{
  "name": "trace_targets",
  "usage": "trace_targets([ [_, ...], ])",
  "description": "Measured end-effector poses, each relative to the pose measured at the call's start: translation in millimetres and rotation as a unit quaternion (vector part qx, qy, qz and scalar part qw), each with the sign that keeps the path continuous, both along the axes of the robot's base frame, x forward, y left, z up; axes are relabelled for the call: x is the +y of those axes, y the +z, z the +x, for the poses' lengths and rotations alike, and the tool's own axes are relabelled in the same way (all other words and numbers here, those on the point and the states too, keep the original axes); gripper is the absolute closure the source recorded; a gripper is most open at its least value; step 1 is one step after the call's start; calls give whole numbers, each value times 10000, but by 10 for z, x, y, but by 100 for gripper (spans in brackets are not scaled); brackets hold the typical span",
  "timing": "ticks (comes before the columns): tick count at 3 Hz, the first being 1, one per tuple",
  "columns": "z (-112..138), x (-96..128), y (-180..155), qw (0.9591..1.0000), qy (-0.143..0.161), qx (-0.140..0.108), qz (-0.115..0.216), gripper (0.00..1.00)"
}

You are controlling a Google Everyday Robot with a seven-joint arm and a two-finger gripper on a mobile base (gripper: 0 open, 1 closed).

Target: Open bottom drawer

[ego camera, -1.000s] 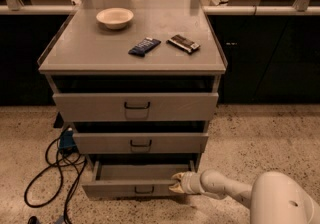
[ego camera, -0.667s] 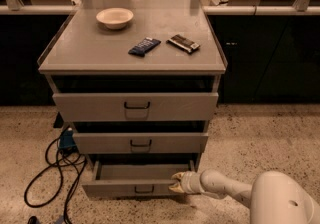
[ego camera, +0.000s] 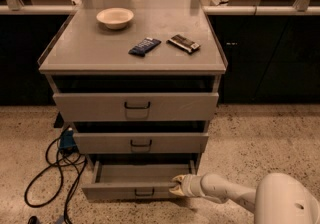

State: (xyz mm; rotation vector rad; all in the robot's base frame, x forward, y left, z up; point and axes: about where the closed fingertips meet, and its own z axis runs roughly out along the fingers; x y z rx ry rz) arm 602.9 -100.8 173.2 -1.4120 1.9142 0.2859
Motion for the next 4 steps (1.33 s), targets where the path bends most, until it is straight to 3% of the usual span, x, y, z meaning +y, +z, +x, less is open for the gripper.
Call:
trace_targets([
  [4,-238,-5,2,9998,-172,-35,-28,100],
])
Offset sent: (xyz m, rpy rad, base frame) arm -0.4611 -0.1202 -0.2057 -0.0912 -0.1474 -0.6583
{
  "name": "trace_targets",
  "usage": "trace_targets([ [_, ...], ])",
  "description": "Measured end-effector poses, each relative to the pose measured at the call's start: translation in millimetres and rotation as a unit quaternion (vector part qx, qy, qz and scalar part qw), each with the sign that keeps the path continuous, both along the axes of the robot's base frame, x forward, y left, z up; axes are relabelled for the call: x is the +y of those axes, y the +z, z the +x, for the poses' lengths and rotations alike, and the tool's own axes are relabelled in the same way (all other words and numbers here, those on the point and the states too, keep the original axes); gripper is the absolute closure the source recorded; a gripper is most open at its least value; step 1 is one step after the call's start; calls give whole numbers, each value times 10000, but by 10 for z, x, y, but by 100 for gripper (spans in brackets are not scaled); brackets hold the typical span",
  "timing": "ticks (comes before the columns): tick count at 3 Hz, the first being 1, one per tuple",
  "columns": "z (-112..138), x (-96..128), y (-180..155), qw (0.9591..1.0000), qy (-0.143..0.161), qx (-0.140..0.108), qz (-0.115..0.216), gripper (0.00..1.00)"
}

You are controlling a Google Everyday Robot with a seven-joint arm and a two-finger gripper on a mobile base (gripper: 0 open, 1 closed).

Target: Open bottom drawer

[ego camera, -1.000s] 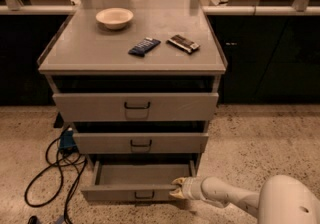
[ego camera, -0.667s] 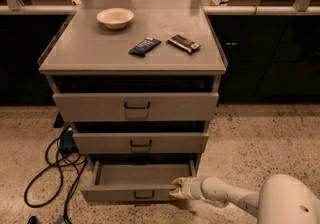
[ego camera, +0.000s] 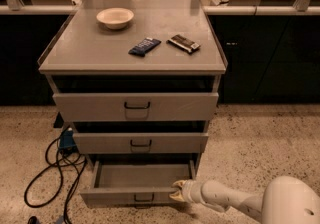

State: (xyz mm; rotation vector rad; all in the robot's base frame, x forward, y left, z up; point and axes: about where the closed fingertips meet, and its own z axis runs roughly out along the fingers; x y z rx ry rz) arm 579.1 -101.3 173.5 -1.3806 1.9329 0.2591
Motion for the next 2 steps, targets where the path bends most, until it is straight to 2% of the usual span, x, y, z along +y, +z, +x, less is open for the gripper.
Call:
trace_targets([
  [1,-120,-15,-35,10000,-84,-17,-20,100],
  [2,-126,-9,-4,10000,-85,-17,-20,100],
])
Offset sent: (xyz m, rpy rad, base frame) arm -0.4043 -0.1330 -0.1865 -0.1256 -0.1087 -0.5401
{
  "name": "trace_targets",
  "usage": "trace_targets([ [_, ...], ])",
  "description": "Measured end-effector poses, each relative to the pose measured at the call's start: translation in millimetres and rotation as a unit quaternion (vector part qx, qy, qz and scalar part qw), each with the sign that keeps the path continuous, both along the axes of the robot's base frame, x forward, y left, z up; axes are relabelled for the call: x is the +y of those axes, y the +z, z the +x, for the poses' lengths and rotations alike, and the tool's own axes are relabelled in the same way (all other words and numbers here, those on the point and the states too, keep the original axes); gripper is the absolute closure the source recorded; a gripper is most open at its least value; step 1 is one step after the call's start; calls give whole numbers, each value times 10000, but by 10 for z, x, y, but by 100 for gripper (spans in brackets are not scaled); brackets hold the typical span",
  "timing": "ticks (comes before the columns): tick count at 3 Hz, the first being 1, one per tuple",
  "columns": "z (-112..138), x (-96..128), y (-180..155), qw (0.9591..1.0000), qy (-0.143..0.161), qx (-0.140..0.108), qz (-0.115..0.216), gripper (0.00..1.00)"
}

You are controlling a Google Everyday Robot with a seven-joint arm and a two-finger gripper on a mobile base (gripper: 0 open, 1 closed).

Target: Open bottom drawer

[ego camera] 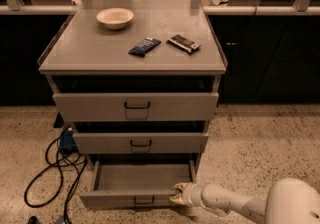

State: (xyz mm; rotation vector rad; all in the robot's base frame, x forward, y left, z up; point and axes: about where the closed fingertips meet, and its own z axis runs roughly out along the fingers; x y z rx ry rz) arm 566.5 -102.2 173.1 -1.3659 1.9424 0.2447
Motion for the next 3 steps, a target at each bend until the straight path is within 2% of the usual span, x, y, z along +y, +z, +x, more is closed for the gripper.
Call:
trace_targets([
  [3,-218,-30,-21,9999,-151,-27,-39,100],
])
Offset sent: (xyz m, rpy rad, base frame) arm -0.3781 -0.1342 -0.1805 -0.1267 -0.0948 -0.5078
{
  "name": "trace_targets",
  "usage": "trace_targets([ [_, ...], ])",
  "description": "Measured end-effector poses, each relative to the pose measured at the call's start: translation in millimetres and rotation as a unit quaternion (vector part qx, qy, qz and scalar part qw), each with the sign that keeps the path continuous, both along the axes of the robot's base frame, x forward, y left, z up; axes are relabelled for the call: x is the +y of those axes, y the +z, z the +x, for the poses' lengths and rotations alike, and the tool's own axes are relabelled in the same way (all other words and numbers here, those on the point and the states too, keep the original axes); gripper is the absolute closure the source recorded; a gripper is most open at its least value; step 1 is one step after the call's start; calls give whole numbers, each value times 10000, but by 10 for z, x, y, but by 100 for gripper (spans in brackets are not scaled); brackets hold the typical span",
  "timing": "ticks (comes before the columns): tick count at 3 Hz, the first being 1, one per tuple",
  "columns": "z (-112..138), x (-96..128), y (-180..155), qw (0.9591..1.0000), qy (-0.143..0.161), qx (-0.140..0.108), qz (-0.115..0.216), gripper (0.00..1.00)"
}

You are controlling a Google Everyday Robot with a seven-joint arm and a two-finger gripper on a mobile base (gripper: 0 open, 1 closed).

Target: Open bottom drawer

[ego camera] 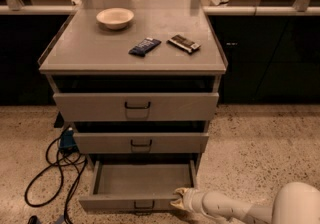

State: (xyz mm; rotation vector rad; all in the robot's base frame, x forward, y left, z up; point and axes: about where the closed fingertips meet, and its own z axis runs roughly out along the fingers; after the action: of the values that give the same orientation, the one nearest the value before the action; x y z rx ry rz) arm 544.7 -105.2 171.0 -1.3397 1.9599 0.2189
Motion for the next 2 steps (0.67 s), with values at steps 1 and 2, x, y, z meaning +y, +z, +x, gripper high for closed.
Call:
trace_targets([
  [1,0,4,27,10000,0,0,0,100],
  [2,0,5,27,10000,0,0,0,81],
])
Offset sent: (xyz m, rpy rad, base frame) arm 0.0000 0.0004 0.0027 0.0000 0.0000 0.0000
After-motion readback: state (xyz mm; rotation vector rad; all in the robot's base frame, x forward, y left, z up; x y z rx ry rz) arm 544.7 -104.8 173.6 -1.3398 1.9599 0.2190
